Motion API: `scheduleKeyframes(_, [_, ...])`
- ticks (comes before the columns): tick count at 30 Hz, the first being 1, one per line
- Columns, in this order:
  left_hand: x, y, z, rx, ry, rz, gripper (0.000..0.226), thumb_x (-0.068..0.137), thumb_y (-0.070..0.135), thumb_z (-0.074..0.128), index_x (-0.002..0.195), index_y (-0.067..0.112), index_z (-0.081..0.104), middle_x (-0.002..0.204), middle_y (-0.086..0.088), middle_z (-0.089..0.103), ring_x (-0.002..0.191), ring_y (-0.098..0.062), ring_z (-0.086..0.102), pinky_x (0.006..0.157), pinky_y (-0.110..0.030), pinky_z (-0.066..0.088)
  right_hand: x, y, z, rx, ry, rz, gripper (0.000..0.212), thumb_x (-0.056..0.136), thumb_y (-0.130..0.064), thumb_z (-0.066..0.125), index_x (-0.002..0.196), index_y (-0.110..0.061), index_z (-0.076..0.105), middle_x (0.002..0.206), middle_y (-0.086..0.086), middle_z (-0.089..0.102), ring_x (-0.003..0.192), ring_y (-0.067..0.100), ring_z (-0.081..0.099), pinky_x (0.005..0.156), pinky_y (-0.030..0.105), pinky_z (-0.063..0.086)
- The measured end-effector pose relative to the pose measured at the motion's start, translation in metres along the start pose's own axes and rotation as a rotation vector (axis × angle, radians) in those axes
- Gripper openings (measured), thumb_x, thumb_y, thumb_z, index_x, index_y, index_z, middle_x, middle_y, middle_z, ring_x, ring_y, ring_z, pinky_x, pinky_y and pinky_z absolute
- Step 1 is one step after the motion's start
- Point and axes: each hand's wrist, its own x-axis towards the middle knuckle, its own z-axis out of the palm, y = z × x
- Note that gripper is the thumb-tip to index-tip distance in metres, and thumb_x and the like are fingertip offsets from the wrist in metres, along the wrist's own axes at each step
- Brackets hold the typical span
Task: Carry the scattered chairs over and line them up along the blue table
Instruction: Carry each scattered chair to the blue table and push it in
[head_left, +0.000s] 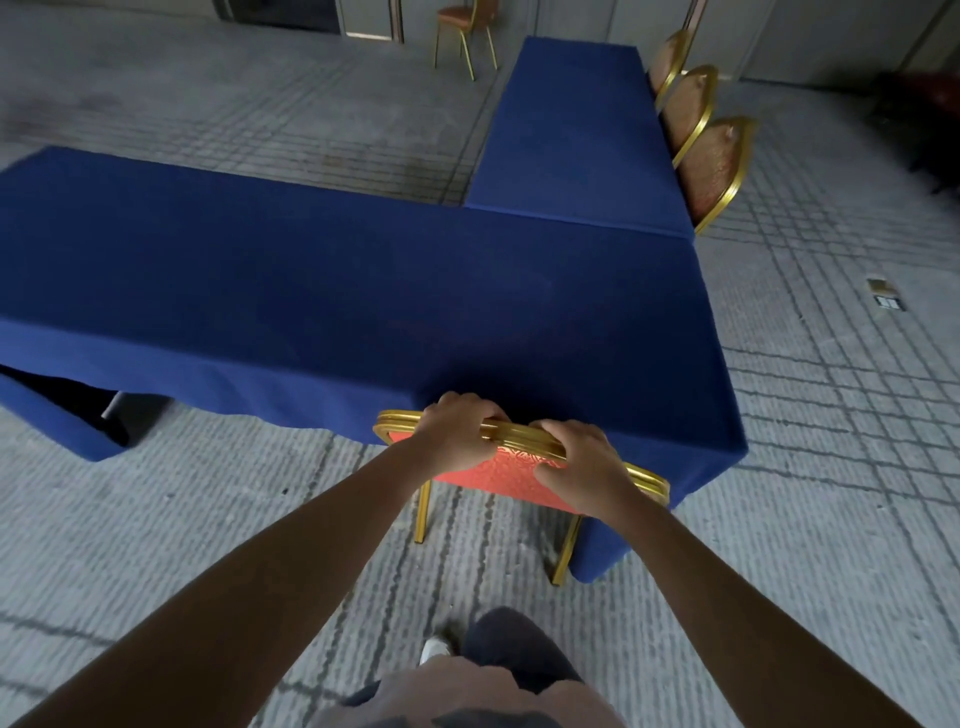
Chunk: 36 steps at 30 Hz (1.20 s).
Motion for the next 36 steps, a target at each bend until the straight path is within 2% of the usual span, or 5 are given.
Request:
scheduleKeyframes(11, [-0.064, 0.031, 0.005, -0.23, 0.23, -0.25, 0.066, 0.085, 0.021, 0.061, 0.146, 0.024, 0.035, 0.15, -0.002, 0.034, 0.138, -0.022, 0.032, 0.108, -0.036, 0.034, -0.027, -0.008, -0.021, 0.043, 0.035, -0.173, 0.057, 0.085, -0.024, 0.06, 0.141, -0.024, 0.046, 0.139, 0.0, 0.044, 0.13, 0.025, 0.036, 0.106, 0.041, 0.034])
scheduleKeyframes(17, [-0.129, 0.034, 0.004, -0.39, 0.386, -0.393, 0.069, 0.072, 0.029, 0.059, 0.139, 0.023, 0.045, 0.138, -0.006, 0.048, 0.121, -0.026, 0.054, 0.097, -0.04, 0.046, -0.047, -0.039, -0.019, 0.088, 0.05, -0.4, 0.049, 0.081, -0.017, 0.064, 0.129, -0.019, 0.056, 0.127, 0.001, 0.054, 0.12, 0.023, 0.047, 0.099, 0.042, 0.043])
scheduleKeyframes(23, [-0.197, 0.01, -0.006, -0.425, 0.573, -0.546, 0.057, 0.087, 0.019, 0.064, 0.14, 0.018, 0.043, 0.144, -0.004, 0.044, 0.128, -0.021, 0.048, 0.103, -0.032, 0.04, -0.062, -0.092, 0.003, 0.113, -0.085, -0.544, 0.05, 0.084, -0.013, 0.065, 0.133, -0.016, 0.054, 0.136, 0.002, 0.049, 0.124, 0.02, 0.048, 0.091, 0.023, 0.036])
scheduleKeyframes(30, [-0.279, -0.047, -0.023, -0.467, 0.711, -0.715, 0.056, 0.088, 0.023, 0.063, 0.14, 0.022, 0.041, 0.142, -0.001, 0.045, 0.126, -0.018, 0.048, 0.102, -0.039, 0.044, -0.068, -0.181, 0.053, 0.183, -0.281, -0.633, 0.046, 0.091, -0.021, 0.061, 0.134, -0.028, 0.048, 0.134, -0.004, 0.044, 0.121, 0.014, 0.048, 0.09, 0.034, 0.045])
scheduleKeyframes(36, [-0.345, -0.126, -0.057, -0.481, 0.793, -0.789, 0.051, 0.09, 0.02, 0.063, 0.138, 0.018, 0.045, 0.138, -0.004, 0.048, 0.122, -0.02, 0.05, 0.102, -0.039, 0.043, -0.059, -0.29, 0.104, 0.129, -0.355, -0.728, 0.049, 0.089, -0.023, 0.062, 0.136, -0.025, 0.047, 0.139, -0.002, 0.045, 0.122, 0.015, 0.048, 0.085, 0.027, 0.039])
